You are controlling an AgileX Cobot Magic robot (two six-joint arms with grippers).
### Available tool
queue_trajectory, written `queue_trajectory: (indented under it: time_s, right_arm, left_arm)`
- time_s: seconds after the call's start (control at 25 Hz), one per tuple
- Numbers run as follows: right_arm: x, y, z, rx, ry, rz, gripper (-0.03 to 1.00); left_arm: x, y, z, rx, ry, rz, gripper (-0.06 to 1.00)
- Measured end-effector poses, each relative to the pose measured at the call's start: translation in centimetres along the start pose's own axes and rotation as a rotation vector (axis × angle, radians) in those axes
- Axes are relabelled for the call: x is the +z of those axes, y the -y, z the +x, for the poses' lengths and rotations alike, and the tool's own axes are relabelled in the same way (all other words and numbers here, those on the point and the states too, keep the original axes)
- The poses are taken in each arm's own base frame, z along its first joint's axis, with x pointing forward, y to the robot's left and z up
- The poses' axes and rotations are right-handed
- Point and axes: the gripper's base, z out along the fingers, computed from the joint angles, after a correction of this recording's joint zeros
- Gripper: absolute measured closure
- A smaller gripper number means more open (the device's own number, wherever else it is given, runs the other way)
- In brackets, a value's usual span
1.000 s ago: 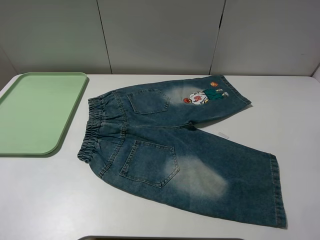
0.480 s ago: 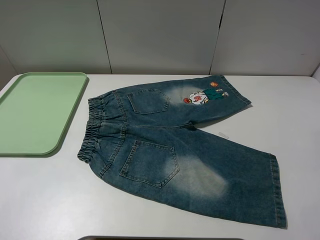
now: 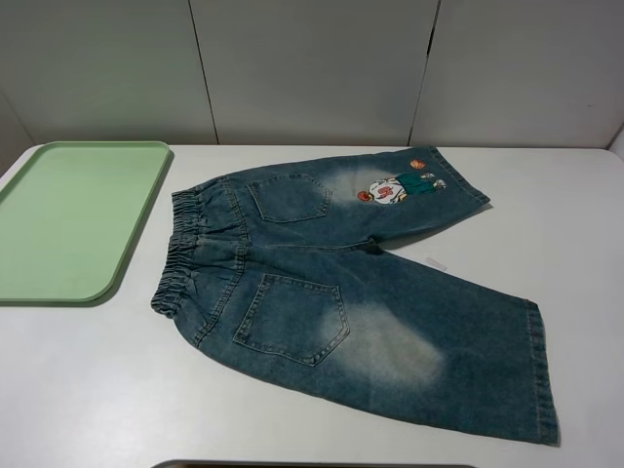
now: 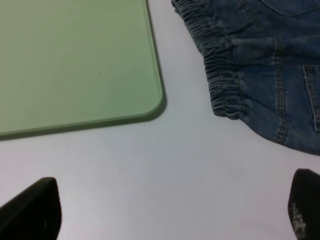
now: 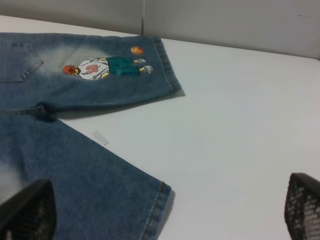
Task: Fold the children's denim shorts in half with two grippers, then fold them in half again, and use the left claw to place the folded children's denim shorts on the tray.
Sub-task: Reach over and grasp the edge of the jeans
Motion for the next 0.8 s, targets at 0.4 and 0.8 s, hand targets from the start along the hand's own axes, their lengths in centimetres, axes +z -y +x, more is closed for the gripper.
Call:
queue_trajectory:
  time_s: [0.4, 0.8]
  right_arm:
    - [0.0, -0.02, 0.0, 0.002, 0.0, -0.002, 0.27]
    - [-0.11, -0.78, -0.58, -0.042, 0.0, -0.089, 0.27]
  left_arm:
    - [0.0, -0.01, 0.0, 0.003, 0.0, 0.005, 0.05]
    - [-0.58, 0.72, -0.62, 0.07, 0.056, 0.12, 0.05]
